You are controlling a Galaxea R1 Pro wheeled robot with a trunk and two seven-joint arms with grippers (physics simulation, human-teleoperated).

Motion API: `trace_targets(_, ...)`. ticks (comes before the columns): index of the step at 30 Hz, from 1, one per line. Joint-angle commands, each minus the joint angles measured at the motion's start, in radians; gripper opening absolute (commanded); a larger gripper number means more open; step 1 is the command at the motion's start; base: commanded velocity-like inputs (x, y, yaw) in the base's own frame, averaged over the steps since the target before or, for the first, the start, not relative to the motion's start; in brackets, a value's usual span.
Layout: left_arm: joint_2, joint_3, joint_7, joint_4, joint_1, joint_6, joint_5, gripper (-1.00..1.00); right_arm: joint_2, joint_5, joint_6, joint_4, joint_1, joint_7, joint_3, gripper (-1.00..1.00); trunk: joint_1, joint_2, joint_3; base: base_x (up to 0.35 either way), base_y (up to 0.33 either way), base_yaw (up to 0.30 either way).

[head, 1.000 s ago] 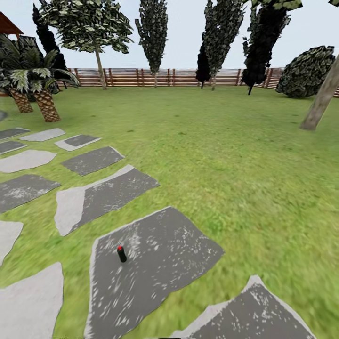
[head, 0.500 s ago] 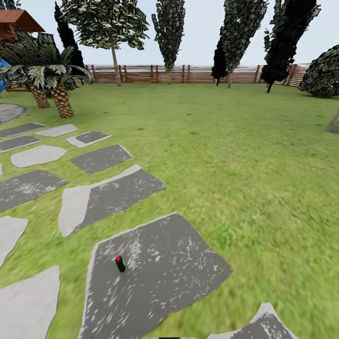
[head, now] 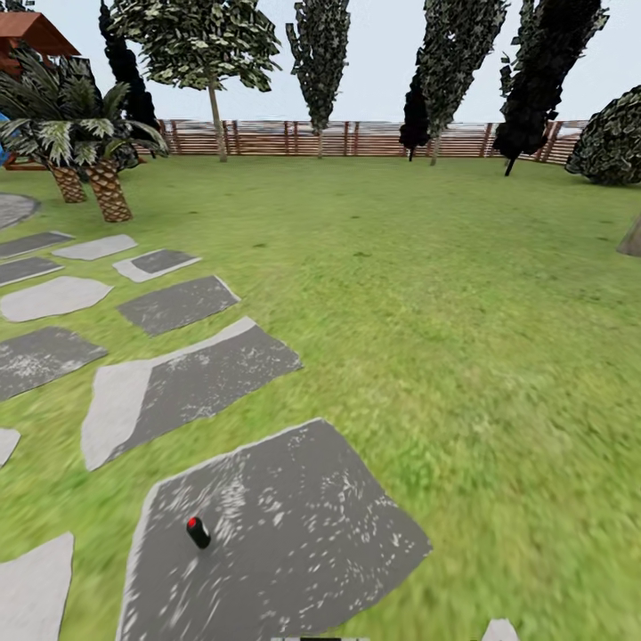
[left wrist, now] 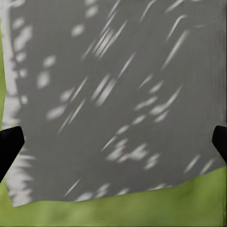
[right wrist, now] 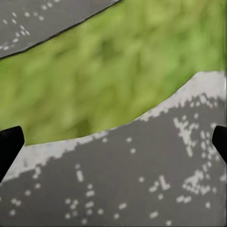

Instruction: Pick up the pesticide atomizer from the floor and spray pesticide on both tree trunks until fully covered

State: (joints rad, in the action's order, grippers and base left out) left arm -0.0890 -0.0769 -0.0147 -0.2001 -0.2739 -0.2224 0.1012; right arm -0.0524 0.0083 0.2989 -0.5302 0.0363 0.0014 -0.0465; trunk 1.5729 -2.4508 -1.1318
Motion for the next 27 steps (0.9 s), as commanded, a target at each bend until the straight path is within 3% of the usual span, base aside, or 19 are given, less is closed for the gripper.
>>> trace_targets(1, 0.0, 0.0, 0.001, 0.001, 0.0, -0.003, 0.009, 1.0, 0.0, 0.001, 0.003, 0.001, 0.001, 0.0, -0.001, 1.0, 0.0, 0.0, -0.001, 0.256, -0.168, 0.005)
trace_targets(7, 0.0, 0.0, 0.001, 0.001, 0.0, -0.003, 0.009, 1.0, 0.0, 0.001, 0.003, 0.001, 0.001, 0.0, -0.001, 1.0, 0.0, 0.0, -0.001, 0.215, -0.182, 0.145)
trace_targets(27, 0.0, 0.001, 0.001, 0.001, -0.001, -0.003, 0.009, 1.0, 0.0, 0.001, 0.003, 0.002, 0.001, 0.0, -0.001, 1.0, 0.0, 0.0, -0.001, 0.157, -0.196, 0.274)
